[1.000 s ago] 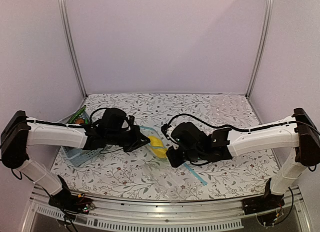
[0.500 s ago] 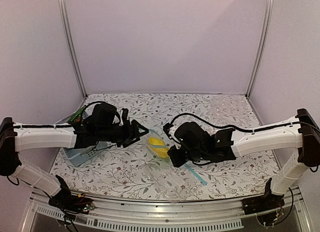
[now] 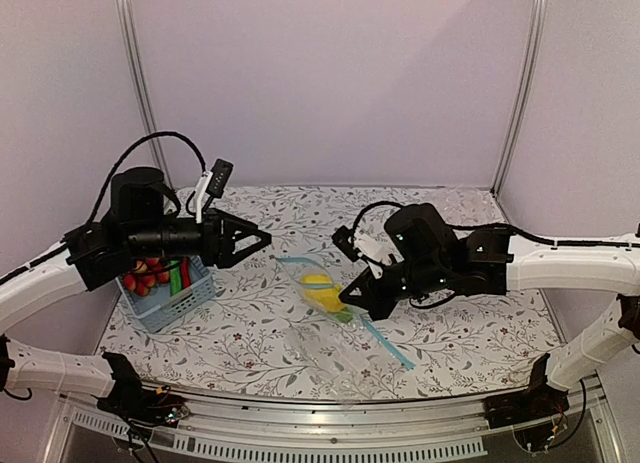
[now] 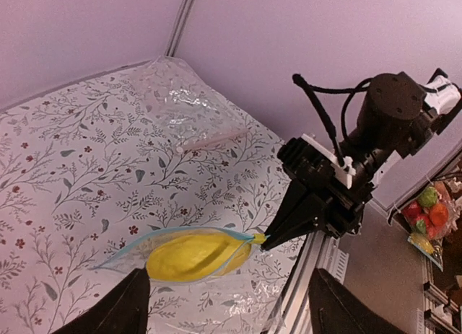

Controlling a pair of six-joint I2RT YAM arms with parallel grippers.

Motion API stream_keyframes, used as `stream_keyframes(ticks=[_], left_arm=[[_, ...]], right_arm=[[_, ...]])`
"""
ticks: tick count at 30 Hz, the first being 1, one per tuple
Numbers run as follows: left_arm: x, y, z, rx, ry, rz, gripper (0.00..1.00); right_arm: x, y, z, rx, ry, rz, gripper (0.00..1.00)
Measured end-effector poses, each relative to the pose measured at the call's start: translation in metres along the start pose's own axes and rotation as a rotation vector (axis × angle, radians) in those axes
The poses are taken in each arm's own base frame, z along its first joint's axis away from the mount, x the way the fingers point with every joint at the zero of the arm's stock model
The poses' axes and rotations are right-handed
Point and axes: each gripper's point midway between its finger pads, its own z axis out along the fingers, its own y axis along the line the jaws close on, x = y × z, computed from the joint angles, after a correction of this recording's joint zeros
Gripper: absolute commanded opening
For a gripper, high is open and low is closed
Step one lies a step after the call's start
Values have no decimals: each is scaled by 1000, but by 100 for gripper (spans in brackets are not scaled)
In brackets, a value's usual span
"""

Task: Place the food in the zip-top bag and seal the zipper
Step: Pass from the left arm to the right, then hold the zipper from the zipper food storage bag.

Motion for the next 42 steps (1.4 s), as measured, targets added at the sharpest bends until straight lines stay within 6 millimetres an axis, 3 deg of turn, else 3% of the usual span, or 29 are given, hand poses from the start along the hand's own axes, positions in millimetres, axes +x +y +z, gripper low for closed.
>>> stream_keyframes(ticks=[4,9,19,30,42], left_arm=[[6,-28,1,121,43,158,73],[29,-66,19,260,121,327,74],[57,-97,48,435,212,423,64],[65,-109,59,519,211,423,46],[85,-105,69,551,264,398,38]], right_arm=[[-8,18,-9,-83,23,-38,0],[-4,35,-18,-175,65,-64,0],[0,61,-36,-323,99,-69,0],[-1,67,-41,-355,93,-72,0],[-4,70,-47,-368,80,-76,0]])
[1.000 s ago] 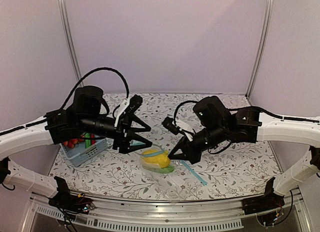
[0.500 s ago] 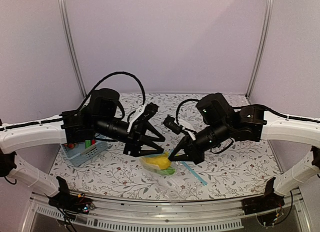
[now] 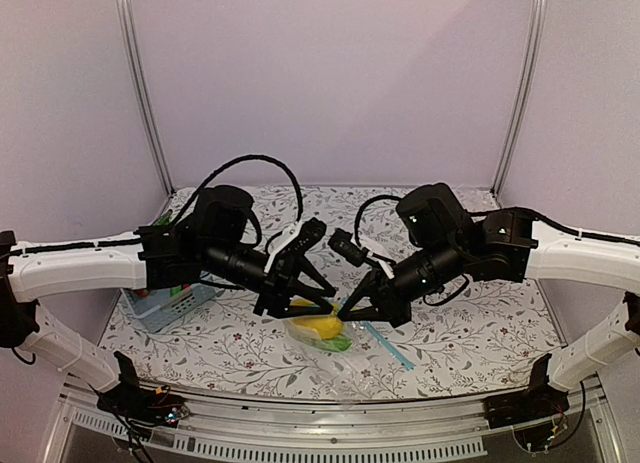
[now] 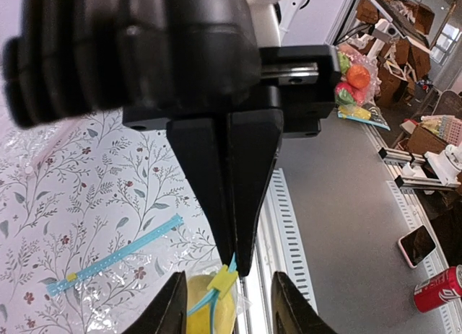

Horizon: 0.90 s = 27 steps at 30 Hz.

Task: Place the food in the zip-top bag and seal the zipper
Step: Hold the zipper from the zipper food storage bag.

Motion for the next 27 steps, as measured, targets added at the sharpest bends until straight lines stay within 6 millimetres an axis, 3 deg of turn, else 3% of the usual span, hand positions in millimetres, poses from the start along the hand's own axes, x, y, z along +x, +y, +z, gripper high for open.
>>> stream_keyframes(ticks=[7,23,25,27], left_arm=[[2,1,0,-7,3,-2,36],[8,6,5,-17,20,-1,46],[9,6,6,-16,22,-3,46],[11,7,7,-13,27,-7,39]], right_arm=[[0,2,0,-11,0,0,0],[0,7,0,-39,4,0,0],[0,8,0,-45,6,0,0],[0,8,1,-48,7,2,0]])
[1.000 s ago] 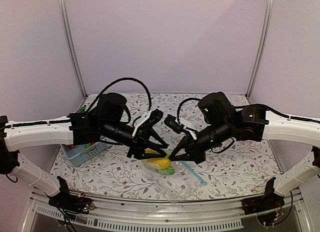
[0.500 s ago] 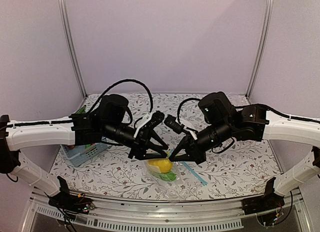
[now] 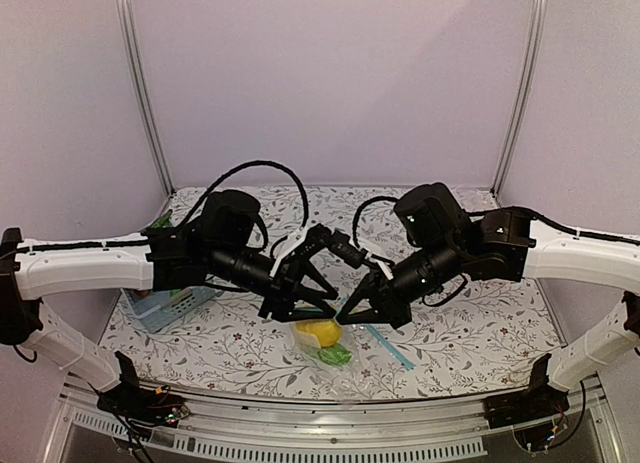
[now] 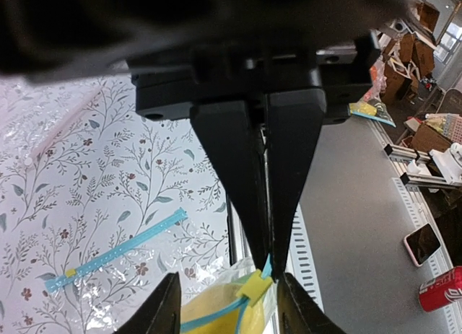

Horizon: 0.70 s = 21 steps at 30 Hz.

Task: Place the food in the zip-top bag and seal the zipper
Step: Hold the zipper from the zipper food storage bag.

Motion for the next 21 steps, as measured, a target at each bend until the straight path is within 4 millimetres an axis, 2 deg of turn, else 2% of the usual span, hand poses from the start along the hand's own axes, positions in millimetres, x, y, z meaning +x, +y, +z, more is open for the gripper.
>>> stream_keyframes(ticks=[21], left_arm=[[7,-4,1,28,38,-72,0]], right_arm=[[5,-12,2,59,20,9,0]])
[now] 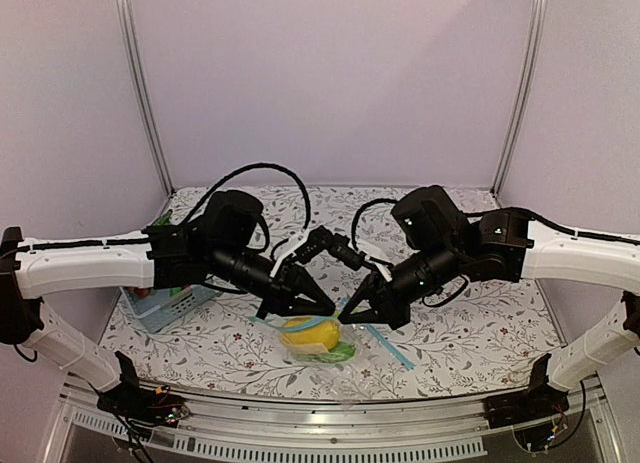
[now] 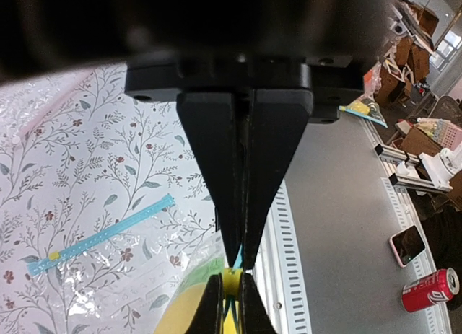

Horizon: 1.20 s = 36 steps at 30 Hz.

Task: Place the food in the zip-top bag and seal the zipper
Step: Hold the zipper from the zipper food storage bag.

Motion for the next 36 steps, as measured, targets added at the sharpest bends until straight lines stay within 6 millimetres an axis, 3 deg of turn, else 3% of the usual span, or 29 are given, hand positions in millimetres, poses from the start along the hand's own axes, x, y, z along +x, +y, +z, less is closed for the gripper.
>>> stream_keyframes(ticks=[9,10,16,19,27,36], left_arm=[[0,1,0,-8,1,-28,0],[0,2,0,-11,1,-29,4],[-2,2,-3,-29,-3,-16,73],[-5,0,-8,-42,-13,-1,85],[-20,-2,-25,-67,-63,51,88],[-29,-2,-25,10,-75,41,78]], right_arm=[[-1,-6,-1,28,-5,15,0],[-1,-7,-1,31,-5,17,0],[-5,-10,-2,41,-20,35,0],[-7,-12,-4,33,-27,39,0],[-10,2,-10,-31,-12,15,0],[-14,16,-20,-76,8,-31,0]])
